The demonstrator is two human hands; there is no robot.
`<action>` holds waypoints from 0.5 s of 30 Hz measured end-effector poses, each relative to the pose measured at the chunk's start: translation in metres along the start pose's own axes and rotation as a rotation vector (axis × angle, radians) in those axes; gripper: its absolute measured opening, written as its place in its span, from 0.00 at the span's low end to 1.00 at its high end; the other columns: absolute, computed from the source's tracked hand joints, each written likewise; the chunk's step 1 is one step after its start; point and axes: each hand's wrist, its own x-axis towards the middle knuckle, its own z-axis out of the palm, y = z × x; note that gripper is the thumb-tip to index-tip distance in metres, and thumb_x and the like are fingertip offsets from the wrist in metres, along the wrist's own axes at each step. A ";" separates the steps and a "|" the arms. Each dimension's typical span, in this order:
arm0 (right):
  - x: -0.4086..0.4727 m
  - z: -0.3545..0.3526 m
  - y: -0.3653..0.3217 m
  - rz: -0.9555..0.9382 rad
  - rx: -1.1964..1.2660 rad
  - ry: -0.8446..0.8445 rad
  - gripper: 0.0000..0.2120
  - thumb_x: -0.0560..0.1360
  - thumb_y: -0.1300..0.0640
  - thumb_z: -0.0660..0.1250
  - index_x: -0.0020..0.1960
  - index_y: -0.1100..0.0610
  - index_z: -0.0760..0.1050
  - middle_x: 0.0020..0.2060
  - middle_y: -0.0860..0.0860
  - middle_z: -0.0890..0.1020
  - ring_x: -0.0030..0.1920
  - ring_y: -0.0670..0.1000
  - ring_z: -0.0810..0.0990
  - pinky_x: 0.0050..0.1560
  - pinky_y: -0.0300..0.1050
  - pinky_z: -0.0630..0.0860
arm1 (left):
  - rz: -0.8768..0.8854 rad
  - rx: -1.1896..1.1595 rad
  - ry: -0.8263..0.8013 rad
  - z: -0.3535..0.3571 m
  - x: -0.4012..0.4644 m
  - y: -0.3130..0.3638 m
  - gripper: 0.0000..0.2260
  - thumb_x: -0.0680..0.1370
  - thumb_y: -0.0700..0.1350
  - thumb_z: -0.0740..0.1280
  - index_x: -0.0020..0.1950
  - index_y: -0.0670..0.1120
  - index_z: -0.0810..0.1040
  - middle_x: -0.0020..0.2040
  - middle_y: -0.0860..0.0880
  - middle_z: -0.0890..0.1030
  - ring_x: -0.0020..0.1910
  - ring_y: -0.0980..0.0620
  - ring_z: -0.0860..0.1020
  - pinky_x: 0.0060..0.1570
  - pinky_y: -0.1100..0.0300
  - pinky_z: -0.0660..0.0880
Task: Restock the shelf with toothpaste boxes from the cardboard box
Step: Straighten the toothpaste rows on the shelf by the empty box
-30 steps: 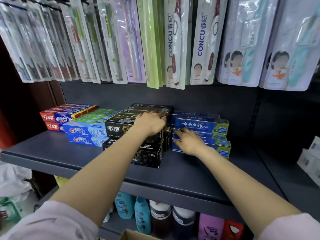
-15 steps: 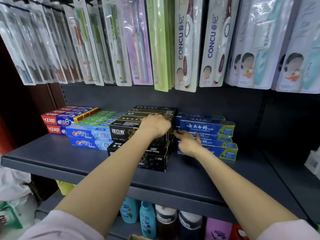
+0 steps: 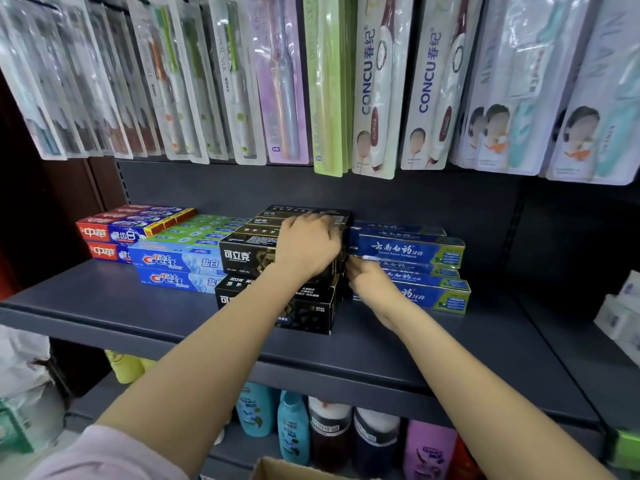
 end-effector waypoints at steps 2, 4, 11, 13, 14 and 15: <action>-0.005 0.002 -0.005 0.015 0.097 -0.020 0.25 0.75 0.74 0.49 0.68 0.58 0.68 0.58 0.45 0.73 0.61 0.44 0.69 0.62 0.38 0.65 | 0.029 0.050 -0.020 0.003 -0.006 -0.007 0.18 0.80 0.51 0.52 0.65 0.51 0.74 0.65 0.49 0.76 0.67 0.49 0.71 0.68 0.51 0.59; -0.009 0.004 -0.008 0.017 0.133 -0.012 0.26 0.76 0.74 0.49 0.71 0.60 0.65 0.58 0.45 0.71 0.60 0.43 0.67 0.62 0.37 0.64 | 0.021 0.010 -0.085 0.005 -0.010 -0.011 0.19 0.81 0.52 0.51 0.68 0.53 0.72 0.68 0.50 0.74 0.68 0.49 0.69 0.67 0.51 0.59; -0.012 0.019 -0.014 0.059 0.135 0.069 0.22 0.77 0.69 0.51 0.68 0.56 0.68 0.54 0.51 0.78 0.58 0.50 0.76 0.55 0.38 0.73 | 0.052 -0.020 -0.111 -0.001 -0.012 -0.010 0.19 0.82 0.50 0.50 0.72 0.51 0.68 0.73 0.51 0.68 0.71 0.48 0.66 0.68 0.51 0.61; -0.016 0.022 -0.018 0.070 0.207 0.056 0.19 0.80 0.67 0.50 0.68 0.58 0.67 0.44 0.48 0.78 0.40 0.41 0.75 0.35 0.29 0.70 | 0.035 -0.038 -0.148 -0.004 -0.012 -0.011 0.20 0.82 0.49 0.49 0.73 0.51 0.66 0.73 0.49 0.68 0.71 0.46 0.66 0.68 0.50 0.61; -0.018 0.023 -0.021 0.073 0.227 0.052 0.17 0.81 0.65 0.50 0.68 0.59 0.67 0.38 0.46 0.76 0.33 0.40 0.71 0.29 0.28 0.68 | 0.021 -0.050 -0.167 -0.005 -0.011 -0.010 0.20 0.82 0.49 0.49 0.73 0.50 0.66 0.73 0.48 0.68 0.71 0.45 0.67 0.67 0.50 0.62; -0.019 0.024 -0.023 0.074 0.246 0.045 0.17 0.81 0.65 0.50 0.67 0.60 0.68 0.37 0.46 0.75 0.30 0.39 0.69 0.28 0.28 0.67 | 0.007 -0.065 -0.184 -0.006 -0.010 -0.010 0.20 0.82 0.48 0.49 0.73 0.50 0.66 0.72 0.46 0.69 0.70 0.44 0.67 0.67 0.50 0.63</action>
